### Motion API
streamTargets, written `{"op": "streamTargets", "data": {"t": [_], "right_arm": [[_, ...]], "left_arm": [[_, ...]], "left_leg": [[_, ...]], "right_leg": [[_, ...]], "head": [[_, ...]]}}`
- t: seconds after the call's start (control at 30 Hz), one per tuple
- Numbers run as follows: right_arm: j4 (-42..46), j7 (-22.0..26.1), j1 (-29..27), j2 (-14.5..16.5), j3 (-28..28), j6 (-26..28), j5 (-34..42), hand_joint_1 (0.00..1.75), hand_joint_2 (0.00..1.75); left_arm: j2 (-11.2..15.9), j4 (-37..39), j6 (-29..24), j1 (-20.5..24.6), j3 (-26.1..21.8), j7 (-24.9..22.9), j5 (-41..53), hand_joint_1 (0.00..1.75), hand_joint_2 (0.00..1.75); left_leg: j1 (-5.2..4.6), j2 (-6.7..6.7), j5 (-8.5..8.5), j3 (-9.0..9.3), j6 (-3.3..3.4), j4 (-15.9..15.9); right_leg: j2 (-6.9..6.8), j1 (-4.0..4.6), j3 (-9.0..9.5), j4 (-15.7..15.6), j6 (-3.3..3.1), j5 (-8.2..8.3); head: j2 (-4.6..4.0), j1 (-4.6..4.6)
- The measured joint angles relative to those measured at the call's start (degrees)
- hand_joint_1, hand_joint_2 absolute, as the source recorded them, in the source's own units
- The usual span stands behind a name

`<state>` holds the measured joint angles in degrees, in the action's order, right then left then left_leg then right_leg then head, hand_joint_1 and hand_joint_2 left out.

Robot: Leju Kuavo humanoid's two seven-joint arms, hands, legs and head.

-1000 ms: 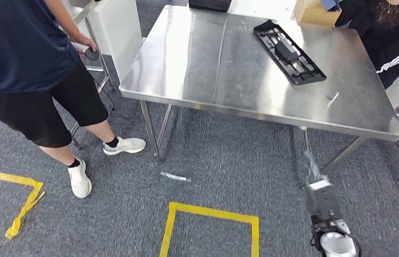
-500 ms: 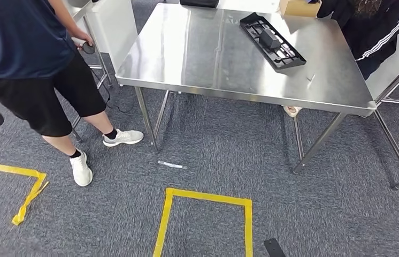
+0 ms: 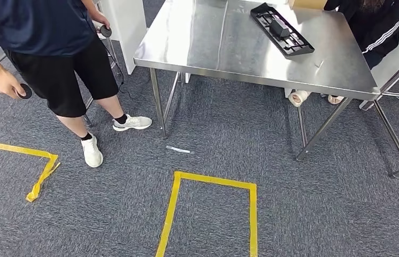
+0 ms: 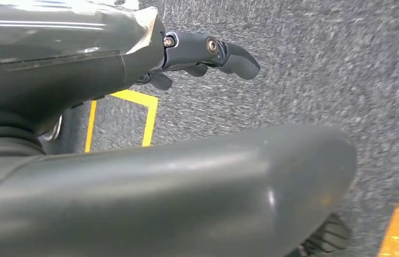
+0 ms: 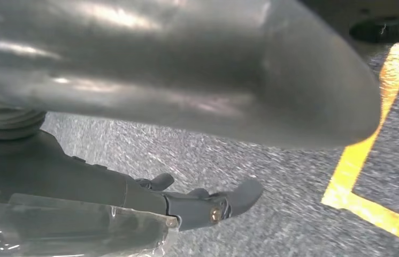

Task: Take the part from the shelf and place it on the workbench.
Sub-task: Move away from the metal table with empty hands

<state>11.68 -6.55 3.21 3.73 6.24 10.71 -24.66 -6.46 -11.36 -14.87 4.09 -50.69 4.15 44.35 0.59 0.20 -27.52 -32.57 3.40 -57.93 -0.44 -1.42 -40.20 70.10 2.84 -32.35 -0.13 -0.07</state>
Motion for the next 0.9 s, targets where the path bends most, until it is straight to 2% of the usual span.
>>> {"op": "streamTargets", "data": {"t": [0.03,0.07,0.1,0.13,0.17,0.2,0.23,0.27,0.3,0.33,0.37,0.4,0.47,0.5,0.53,0.57,0.6,0.63,0.67,0.7,0.73,0.77,0.83,0.87,0.9], "right_arm": [[-0.08,0.11,0.03,0.04,0.18,0.1,0.11,0.0,0.0],[-0.14,0.2,0.04,0.07,0.38,0.19,0.25,0.0,0.0],[-0.18,0.24,0.04,0.09,0.54,0.24,0.35,0.0,0.0],[-0.2,0.25,0.08,0.11,0.73,0.26,0.43,0.0,0.0],[-0.21,0.25,0.19,0.11,0.88,0.27,0.43,0.0,0.0],[-0.22,0.25,0.38,0.1,0.99,0.28,0.38,0.0,0.0],[-0.23,0.25,0.55,0.1,1.07,0.29,0.33,0.0,0.0],[-0.25,0.26,0.65,0.12,1.11,0.31,0.29,0.0,0.0],[-0.28,0.26,0.63,0.16,1.13,0.32,0.27,0.0,0.0],[-0.36,0.25,0.52,0.23,1.15,0.32,0.27,0.0,0.0],[-0.42,0.22,0.37,0.29,1.16,0.33,0.27,0.0,0.0],[-0.49,0.19,0.25,0.35,1.17,0.34,0.28,0.0,0.0],[-0.55,0.15,0.14,0.49,1.19,0.36,0.27,0.0,0.0],[-0.56,0.12,0.13,0.54,1.19,0.37,0.25,0.0,0.0],[-0.57,0.08,0.13,0.56,1.19,0.37,0.2,0.0,0.0],[-0.58,0.03,0.12,0.56,1.19,0.37,0.14,0.0,0.0],[-0.6,-0.01,0.12,0.56,1.19,0.37,0.08,0.0,0.0],[-0.6,-0.02,0.12,0.55,1.19,0.37,0.03,0.0,0.0],[-0.6,-0.03,0.12,0.53,1.19,0.4,-0.02,0.0,0.0],[-0.6,-0.03,0.12,0.54,1.19,0.44,-0.06,0.0,0.0],[-0.6,-0.03,0.15,0.52,1.19,0.54,-0.11,0.0,0.0],[-0.61,-0.01,0.19,0.53,1.19,0.66,-0.17,0.0,0.0],[-0.66,0.11,0.15,0.55,1.2,0.86,-0.24,0.0,0.0],[-0.71,0.2,0.09,0.56,1.21,0.92,-0.26,0.0,0.0],[-0.76,0.26,0.0,0.59,1.22,0.95,-0.26,0.0,0.0]], "left_arm": [[0.01,0.01,0.03,0.0,0.07,0.0,0.11,0.0,0.0],[0.0,0.01,0.04,0.0,0.12,0.0,0.26,0.0,0.0],[-0.02,0.02,0.05,0.01,0.14,-0.01,0.4,0.0,0.0],[-0.04,0.01,0.05,0.06,0.15,-0.02,0.54,0.0,0.0],[-0.09,0.01,0.05,0.11,0.19,-0.07,0.64,0.0,0.0],[-0.16,0.01,0.04,0.17,0.26,-0.11,0.7,0.0,0.0],[-0.22,0.01,0.04,0.23,0.33,-0.15,0.74,0.0,0.0],[-0.27,0.02,0.04,0.26,0.43,-0.19,0.77,0.0,0.0],[-0.28,0.02,0.04,0.25,0.53,-0.21,0.78,0.0,0.0],[-0.25,0.03,0.01,0.24,0.61,-0.24,0.78,0.0,0.0],[-0.21,0.03,-0.01,0.2,0.68,-0.31,0.79,0.0,0.0],[-0.16,0.04,-0.04,0.13,0.72,-0.38,0.81,0.0,0.0],[-0.11,0.04,-0.06,0.07,0.82,-0.49,0.86,0.0,0.0],[-0.11,0.04,-0.06,0.05,0.87,-0.5,0.88,0.0,0.0],[-0.12,0.04,-0.05,0.06,0.93,-0.5,0.89,0.0,0.0],[-0.12,0.04,-0.05,0.06,0.96,-0.5,0.89,0.0,0.0],[-0.12,0.04,-0.05,0.07,0.99,-0.5,0.89,0.0,0.0],[-0.12,0.04,-0.05,0.1,1.01,-0.5,0.89,0.0,0.0],[-0.15,0.04,-0.05,0.19,1.03,-0.5,0.89,0.0,0.0],[-0.17,0.03,-0.06,0.32,1.05,-0.5,0.89,0.0,0.0],[-0.21,0.03,-0.07,0.45,1.07,-0.5,0.88,0.0,0.0],[-0.24,0.03,-0.08,0.55,1.07,-0.44,0.87,0.0,0.0],[-0.22,0.04,-0.16,0.48,1.07,-0.1,0.86,0.0,0.0],[-0.2,0.04,-0.22,0.43,1.06,0.16,0.9,0.0,0.0],[-0.17,0.05,-0.31,0.4,1.06,0.38,0.96,0.0,0.0]], "left_leg": [[-0.13,0.16,0.84,-0.97,0.03,-0.04],[-0.22,0.29,1.7,-1.98,-0.01,-0.08],[-0.25,0.36,2.55,-2.94,-0.1,-0.11],[-0.25,0.38,3.38,-3.73,-0.25,-0.12],[-0.3,0.39,4.16,-4.43,-0.5,-0.15],[-0.34,0.46,4.92,-4.9,-0.81,-0.15],[-0.37,0.57,5.69,-5.17,-1.15,-0.04],[-0.37,0.7,6.44,-5.32,-1.5,0.17],[-0.34,0.78,7.19,-5.44,-1.86,0.45],[-0.24,0.67,7.04,-5.7,-2.17,0.41],[-0.14,0.52,5.58,-6.13,-2.44,-0.43],[-0.05,0.33,2.94,-6.77,-2.71,-2.34],[0.11,0.03,-3.67,-8.23,-3.15,-9.19],[0.16,-0.06,-5.51,-8.68,-3.37,-12.8],[0.25,-0.12,-5.78,-8.62,-3.58,-15.54],[0.41,-0.11,-4.71,-7.79,-3.74,-16.65],[0.64,-0.11,-3.12,-6.14,-3.9,-16.1],[0.92,-0.1,-1.78,-3.47,-4.08,-13.68],[1.14,-0.14,-1.54,-0.09,-4.28,-9.79],[1.18,-0.28,-2.24,2.87,-4.29,-5.84],[1.1,-0.42,-3.26,4.91,-4.2,-2.63],[0.84,-0.57,-4.09,5.8,-3.91,-0.75],[0.47,-0.5,-3.88,4.93,-2.66,-0.03],[0.36,-0.34,-3.28,4.31,-1.89,0.02],[0.35,-0.2,-2.64,3.57,-1.17,0.15]], "right_leg": [[0.14,0.21,0.31,2.6,0.22,-0.57],[0.26,0.44,1.45,3.61,0.69,0.04],[0.31,0.64,3.53,2.65,1.19,1.25],[0.33,0.8,6.69,-0.3,1.43,2.15],[0.33,1.04,10.74,-4.96,1.25,2.11],[0.36,1.29,14.27,-9.79,0.75,1.28],[0.38,1.57,16.78,-13.53,0.14,0.32],[0.4,1.84,17.98,-15.77,-0.47,-0.36],[0.42,1.9,17.76,-16.33,-0.94,-0.21],[0.3,1.71,17.2,-16.19,-1.36,0.46],[0.15,1.48,16.59,-16.19,-1.92,1.22],[0.0,1.25,15.85,-16.25,-2.46,2.07],[-0.23,1.19,14.13,-16.18,-3.18,3.61],[-0.32,1.26,13.23,-16.11,-3.23,4.33],[-0.42,1.3,12.21,-15.94,-3.14,5.05],[-0.5,1.3,11.17,-15.67,-2.97,5.71],[-0.56,1.25,10.08,-15.24,-2.73,6.32],[-0.57,1.18,8.93,-14.62,-2.44,6.84],[-0.56,1.22,7.84,-13.84,-2.15,7.2],[-0.56,1.26,6.86,-13.05,-1.8,7.52],[-0.59,1.32,6.04,-12.39,-1.35,7.88],[-0.62,1.34,5.42,-12.0,-0.9,8.33],[-0.57,1.12,4.64,-11.76,0.02,9.11],[-0.44,0.97,4.12,-11.22,0.09,8.46],[-0.3,0.85,3.33,-9.83,-0.04,6.86]], "head": [[0.0,0.05],[0.0,0.04],[0.0,0.04],[0.0,0.04],[0.0,0.07],[0.0,0.08],[0.0,0.05],[0.0,0.05],[0.0,0.0],[0.0,-0.06],[-0.01,-0.14],[-0.01,-0.3],[-0.01,-0.51],[0.0,-0.55],[0.0,-0.52],[0.0,-0.53],[0.0,-0.52],[0.0,-0.54],[0.0,-0.57],[0.0,-0.55],[0.0,-0.54],[0.0,-0.51],[0.0,-0.47],[0.0,-0.46],[0.0,-0.39]]}}
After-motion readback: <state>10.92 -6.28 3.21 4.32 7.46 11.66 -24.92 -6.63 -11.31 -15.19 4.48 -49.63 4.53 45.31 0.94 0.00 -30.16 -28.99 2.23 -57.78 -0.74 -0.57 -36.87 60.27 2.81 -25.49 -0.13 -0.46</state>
